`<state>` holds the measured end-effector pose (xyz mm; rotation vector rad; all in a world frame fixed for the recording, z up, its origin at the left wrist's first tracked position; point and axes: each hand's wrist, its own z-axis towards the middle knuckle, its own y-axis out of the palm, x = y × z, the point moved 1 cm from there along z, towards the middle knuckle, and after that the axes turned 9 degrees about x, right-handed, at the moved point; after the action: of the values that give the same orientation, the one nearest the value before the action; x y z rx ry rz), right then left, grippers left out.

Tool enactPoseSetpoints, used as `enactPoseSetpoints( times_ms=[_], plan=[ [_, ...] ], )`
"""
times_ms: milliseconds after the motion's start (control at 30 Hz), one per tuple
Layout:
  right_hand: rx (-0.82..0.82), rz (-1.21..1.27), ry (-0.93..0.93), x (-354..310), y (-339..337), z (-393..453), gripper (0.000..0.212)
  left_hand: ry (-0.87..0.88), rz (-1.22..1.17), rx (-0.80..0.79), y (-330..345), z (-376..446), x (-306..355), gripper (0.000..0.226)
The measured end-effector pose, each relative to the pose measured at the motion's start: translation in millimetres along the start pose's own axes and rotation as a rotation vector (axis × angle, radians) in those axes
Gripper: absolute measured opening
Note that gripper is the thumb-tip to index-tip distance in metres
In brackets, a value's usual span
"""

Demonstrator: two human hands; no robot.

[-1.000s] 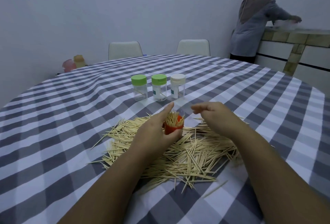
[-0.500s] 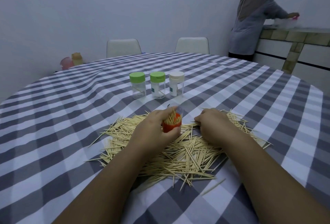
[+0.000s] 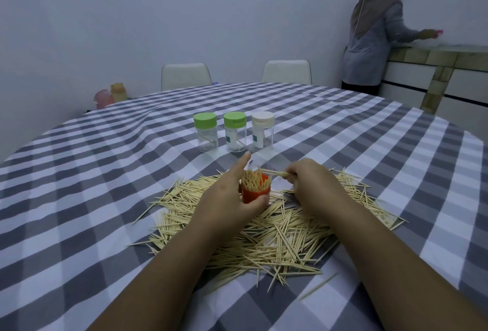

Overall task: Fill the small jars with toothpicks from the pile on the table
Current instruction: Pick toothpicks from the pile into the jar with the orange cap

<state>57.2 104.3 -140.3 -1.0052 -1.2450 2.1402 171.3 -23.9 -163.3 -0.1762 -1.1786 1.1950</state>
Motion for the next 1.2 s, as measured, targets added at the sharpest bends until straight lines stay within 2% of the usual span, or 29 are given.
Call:
enactPoseSetpoints(
  times_ms=[167, 300, 367, 433, 600, 833, 1033, 1200],
  plan=[
    [0.096, 0.311, 0.103, 1, -8, -1, 0.016, 0.002, 0.001, -0.002, 0, 0, 1, 0.087],
    [0.154, 0.888, 0.249, -4, -8, -3, 0.015, 0.007, -0.005, -0.004, 0, -1, 1, 0.088],
    [0.168, 1.169, 0.247, -12, -7, -7, 0.015, 0.003, -0.015, -0.004, 1, -1, 2, 0.088],
    [0.203, 1.333, 0.221, -20, -6, -12, 0.015, 0.008, -0.022, -0.002, 1, -1, 2, 0.089],
    [0.332, 1.404, 0.138, -30, -3, -19, 0.011, 0.009, -0.029, -0.001, 2, -1, 1, 0.089],
    [0.357, 1.456, 0.152, -32, -5, -20, 0.009, 0.006, -0.032, -0.004, 2, -1, 1, 0.090],
    [0.464, 1.586, 0.181, -28, -13, -17, 0.010, 0.001, -0.018, -0.015, 3, 0, 2, 0.092],
    [0.431, 1.719, 0.222, -29, -15, -15, 0.010, 0.013, -0.012, -0.026, 2, -2, 6, 0.093]
  ],
)
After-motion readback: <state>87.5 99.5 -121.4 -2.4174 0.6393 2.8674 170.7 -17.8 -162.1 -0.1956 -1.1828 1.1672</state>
